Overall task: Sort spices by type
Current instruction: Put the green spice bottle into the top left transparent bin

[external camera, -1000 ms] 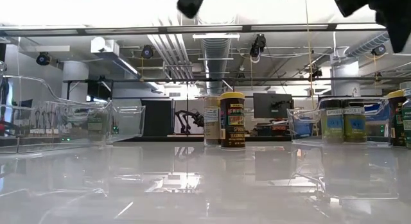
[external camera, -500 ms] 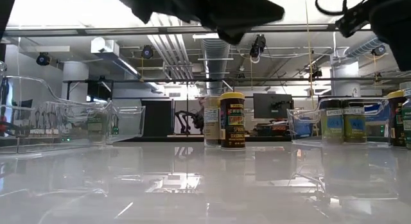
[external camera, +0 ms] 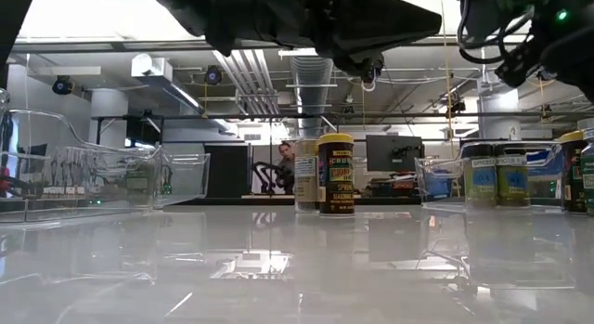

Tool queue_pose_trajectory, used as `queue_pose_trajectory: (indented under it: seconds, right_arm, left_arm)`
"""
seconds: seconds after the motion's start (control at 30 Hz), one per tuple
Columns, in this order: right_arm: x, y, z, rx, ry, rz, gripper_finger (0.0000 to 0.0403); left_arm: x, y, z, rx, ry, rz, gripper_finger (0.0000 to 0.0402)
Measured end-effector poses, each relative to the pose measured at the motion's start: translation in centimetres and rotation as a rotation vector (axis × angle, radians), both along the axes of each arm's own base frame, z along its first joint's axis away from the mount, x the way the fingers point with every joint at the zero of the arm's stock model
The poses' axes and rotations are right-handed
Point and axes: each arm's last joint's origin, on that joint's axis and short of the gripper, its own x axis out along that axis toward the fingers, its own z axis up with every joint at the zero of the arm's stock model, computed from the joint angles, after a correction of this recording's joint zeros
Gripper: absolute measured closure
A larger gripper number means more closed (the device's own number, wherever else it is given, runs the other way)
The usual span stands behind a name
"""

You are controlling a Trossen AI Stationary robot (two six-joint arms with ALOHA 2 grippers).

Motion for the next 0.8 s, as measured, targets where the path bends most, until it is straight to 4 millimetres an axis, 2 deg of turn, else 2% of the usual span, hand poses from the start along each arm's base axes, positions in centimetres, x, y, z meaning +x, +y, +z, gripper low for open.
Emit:
queue_pose_trajectory:
  seconds: [0.27, 0.8]
  right_arm:
    - [-0.3, -0.8, -1.2, 0.004, 0.057, -0.032, 0.0072]
    - [0.1, -0.9, -1.9, 0.018, 0.004, -0.066, 0.0113]
  left_arm:
    - [0.0, 0.0, 0.0, -0.034, 0.019, 0.016, 0.0401]
    - [0.0, 0.0, -0.1, -0.032, 0.022, 0.018, 0.0401]
